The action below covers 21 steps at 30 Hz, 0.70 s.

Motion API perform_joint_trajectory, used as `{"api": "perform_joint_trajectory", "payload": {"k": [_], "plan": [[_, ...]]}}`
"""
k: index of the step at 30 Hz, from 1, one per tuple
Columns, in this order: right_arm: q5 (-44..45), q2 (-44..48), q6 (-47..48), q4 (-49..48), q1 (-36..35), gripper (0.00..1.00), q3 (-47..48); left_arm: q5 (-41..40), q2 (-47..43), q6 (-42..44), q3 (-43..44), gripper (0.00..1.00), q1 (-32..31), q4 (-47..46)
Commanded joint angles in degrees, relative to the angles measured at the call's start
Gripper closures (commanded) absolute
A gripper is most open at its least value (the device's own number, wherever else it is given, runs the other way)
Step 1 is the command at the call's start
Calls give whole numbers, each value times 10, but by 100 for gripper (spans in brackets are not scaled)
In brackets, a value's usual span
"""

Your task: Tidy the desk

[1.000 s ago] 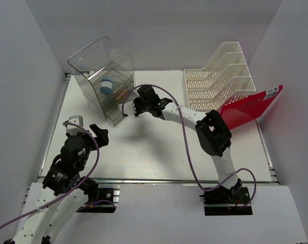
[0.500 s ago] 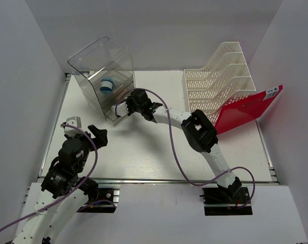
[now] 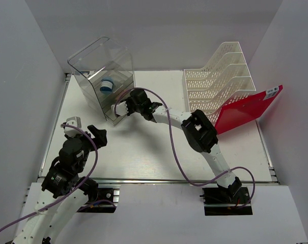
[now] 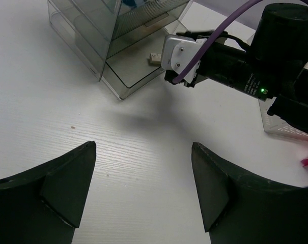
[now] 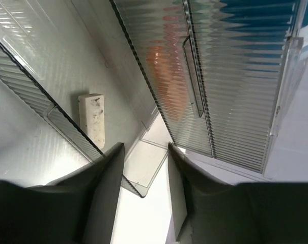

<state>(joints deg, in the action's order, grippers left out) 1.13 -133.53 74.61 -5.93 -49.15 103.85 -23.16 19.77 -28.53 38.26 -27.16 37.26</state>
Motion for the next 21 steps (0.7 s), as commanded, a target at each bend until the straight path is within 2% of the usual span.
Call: {"api": "perform_joint_trajectory", "payload": {"k": [1,3,4,5,7,8,9,10,12,14,15,17,18,20,21], "plan": [[0,56,-31,10,-3,69,9,-6,4,-2,0,17,3,-5],[-5,72,-76,32,-3,88,11,-3,4,-1,-1,34,3,-7],[-5,96,-104,78,0,100,18,-3,4,-1,-3,42,3,-8],[-5,107,-171,111,0,100,29,-1,4,-1,-5,61,3,-8],[-54,138,-245,200,10,100,67,0,16,-1,-5,81,3,-8],[-100,150,-303,297,19,100,72,6,23,-1,-4,96,3,-9],[-119,185,-323,331,22,100,65,7,32,-2,-2,100,3,-6],[-141,210,-336,357,35,100,44,8,56,-5,-1,100,3,-4],[-190,294,-344,397,41,97,-58,4,89,-13,1,100,3,1],[-226,340,-343,435,65,73,-143,-14,152,-27,11,100,3,16],[-236,379,-344,447,70,49,-162,-21,176,-37,14,100,3,20],[-265,407,-356,468,101,42,-209,-18,249,-81,16,100,3,21],[-277,425,-374,493,117,40,-220,-15,271,-125,20,92,3,25],[-323,454,-398,502,139,41,-274,-23,336,-171,38,78,3,63],[-342,469,-414,494,149,46,-302,-44,356,-213,67,55,3,83]]}}
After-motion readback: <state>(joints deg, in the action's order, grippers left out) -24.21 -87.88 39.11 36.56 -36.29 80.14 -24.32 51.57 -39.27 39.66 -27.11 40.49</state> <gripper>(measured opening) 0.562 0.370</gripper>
